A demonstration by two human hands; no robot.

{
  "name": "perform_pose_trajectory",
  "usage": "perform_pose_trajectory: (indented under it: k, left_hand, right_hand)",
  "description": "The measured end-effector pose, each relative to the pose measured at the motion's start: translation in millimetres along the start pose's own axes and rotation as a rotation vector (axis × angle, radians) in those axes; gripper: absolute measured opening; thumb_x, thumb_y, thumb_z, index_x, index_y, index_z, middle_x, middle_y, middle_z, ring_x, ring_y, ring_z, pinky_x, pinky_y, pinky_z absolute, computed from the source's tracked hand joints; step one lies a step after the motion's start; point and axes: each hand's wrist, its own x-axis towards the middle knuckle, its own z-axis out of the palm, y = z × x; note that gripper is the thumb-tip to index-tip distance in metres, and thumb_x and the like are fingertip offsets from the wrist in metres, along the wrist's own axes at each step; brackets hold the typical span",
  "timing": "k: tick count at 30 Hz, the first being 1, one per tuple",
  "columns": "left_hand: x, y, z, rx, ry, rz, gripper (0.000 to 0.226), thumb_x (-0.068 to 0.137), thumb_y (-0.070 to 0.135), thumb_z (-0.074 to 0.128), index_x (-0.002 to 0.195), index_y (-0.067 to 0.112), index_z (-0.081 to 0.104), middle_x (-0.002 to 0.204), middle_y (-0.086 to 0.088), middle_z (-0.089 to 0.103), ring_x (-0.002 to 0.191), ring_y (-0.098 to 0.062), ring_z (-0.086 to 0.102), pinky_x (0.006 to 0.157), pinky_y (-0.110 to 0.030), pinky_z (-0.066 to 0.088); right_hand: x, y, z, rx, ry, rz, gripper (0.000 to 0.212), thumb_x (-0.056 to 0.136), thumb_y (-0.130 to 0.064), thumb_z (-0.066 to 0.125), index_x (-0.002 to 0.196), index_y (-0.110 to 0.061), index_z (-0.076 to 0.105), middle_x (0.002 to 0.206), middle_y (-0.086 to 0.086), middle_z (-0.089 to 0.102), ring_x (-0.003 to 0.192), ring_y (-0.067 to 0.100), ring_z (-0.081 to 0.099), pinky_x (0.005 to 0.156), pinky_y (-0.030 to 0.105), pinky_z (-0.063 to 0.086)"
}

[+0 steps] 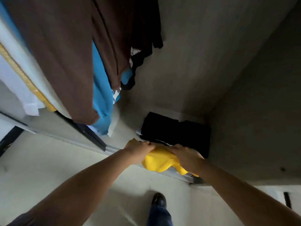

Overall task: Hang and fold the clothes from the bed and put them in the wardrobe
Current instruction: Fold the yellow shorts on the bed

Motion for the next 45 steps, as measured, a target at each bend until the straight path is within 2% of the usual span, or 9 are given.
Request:
perform_pose_trajectory:
  k: [10, 17, 21, 25, 28, 34, 37, 40, 45]
  left_hand:
    - [202.9, -90.0, 96.3, -0.007, -0.016, 0.026, 0.063, 0.093, 0.010, 0.042, 0.149, 0.031, 0.024, 0.135, -0.006, 0.048, 0.108, -0.033, 0.059, 0.085, -0.041, 0.047]
    - [323.0, -130.8, 139.8, 0.112, 0.251, -0.041, 0.062, 0.093, 0.014, 0.013, 0.153, 0.030, 0.009, 0.159, -0.006, 0.016, 0.142, -0.031, 0.024, 0.108, -0.044, 0.029]
    - [362.2, -132.6, 203.9, 0.077, 0.320, 0.019, 0.063, 0.089, 0.019, 0.009, 0.148, 0.028, 0.030, 0.154, -0.012, 0.029, 0.137, -0.045, 0.030, 0.104, -0.061, 0.029]
    - [379.8, -143.3, 286.7, 0.091, -0.011, -0.026, 0.079, 0.098, 0.008, 0.034, 0.140, 0.037, -0.025, 0.159, -0.009, -0.016, 0.146, -0.035, -0.010, 0.113, -0.058, 0.008]
    - [380.1, -147.8, 298.4, 0.053, -0.064, -0.008, 0.095, 0.093, 0.008, 0.046, 0.132, 0.036, -0.036, 0.156, -0.009, -0.027, 0.144, -0.035, -0.020, 0.114, -0.058, 0.004]
    - [366.0, -130.9, 246.5, -0.128, -0.182, 0.009, 0.091, 0.092, 0.025, 0.052, 0.148, 0.034, -0.019, 0.158, -0.003, -0.021, 0.146, -0.024, -0.019, 0.115, -0.052, -0.001]
    - [345.6, -107.4, 193.2, -0.280, 0.008, -0.009, 0.076, 0.094, 0.028, 0.049, 0.153, 0.027, 0.001, 0.159, -0.005, 0.013, 0.147, -0.019, 0.011, 0.116, -0.043, 0.015]
    - [323.5, -84.6, 130.1, -0.643, 0.347, -0.140, 0.057, 0.093, 0.030, 0.054, 0.146, 0.021, 0.034, 0.133, -0.005, 0.055, 0.120, -0.023, 0.052, 0.095, -0.037, 0.043]
    - [293.2, -68.9, 38.5, -0.970, 0.531, -0.223, 0.036, 0.091, 0.027, 0.060, 0.125, 0.017, 0.056, 0.095, -0.003, 0.066, 0.092, -0.025, 0.063, 0.081, -0.041, 0.051]
  right_hand:
    - [199.7, 75.5, 92.1, 0.058, 0.005, 0.123, 0.072, 0.091, -0.017, 0.051, 0.151, -0.038, 0.018, 0.141, 0.001, 0.040, 0.114, 0.028, 0.057, 0.087, 0.038, 0.050]
    - [285.8, 120.5, 134.7, 0.090, 0.315, 0.303, 0.071, 0.092, -0.005, 0.036, 0.152, -0.035, 0.013, 0.159, 0.004, 0.011, 0.146, 0.031, 0.011, 0.112, 0.046, 0.028]
    - [333.0, 110.7, 216.5, 0.167, 0.210, 0.389, 0.070, 0.096, -0.010, 0.033, 0.151, -0.041, 0.004, 0.161, 0.000, -0.007, 0.147, 0.034, -0.008, 0.112, 0.059, 0.017]
    - [354.8, 100.5, 298.4, 0.359, -0.003, 0.321, 0.073, 0.097, -0.051, 0.041, 0.147, -0.047, -0.012, 0.156, 0.001, -0.029, 0.143, 0.038, -0.023, 0.111, 0.065, 0.011]
    - [361.6, 103.1, 313.4, 0.408, -0.007, 0.304, 0.074, 0.090, -0.070, 0.030, 0.144, -0.050, -0.017, 0.153, -0.002, -0.035, 0.141, 0.036, -0.029, 0.110, 0.065, 0.004]
    - [339.8, 111.6, 261.9, 0.487, -0.029, 0.353, 0.062, 0.099, -0.055, 0.028, 0.152, -0.038, 0.003, 0.162, 0.002, -0.010, 0.148, 0.028, -0.008, 0.116, 0.052, 0.009]
    - [311.0, 116.7, 206.3, 0.474, 0.041, 0.397, 0.056, 0.101, -0.048, 0.032, 0.151, -0.025, 0.023, 0.159, 0.005, 0.019, 0.143, 0.026, 0.025, 0.109, 0.040, 0.034]
    - [280.2, 125.5, 140.4, 0.475, 0.154, 0.430, 0.052, 0.100, -0.046, 0.035, 0.148, -0.024, 0.031, 0.146, 0.005, 0.041, 0.126, 0.026, 0.048, 0.094, 0.035, 0.044]
    - [235.2, 138.6, 40.9, 0.488, 0.343, 0.446, 0.050, 0.098, -0.045, 0.039, 0.142, -0.021, 0.039, 0.133, 0.007, 0.055, 0.117, 0.027, 0.057, 0.087, 0.037, 0.047]
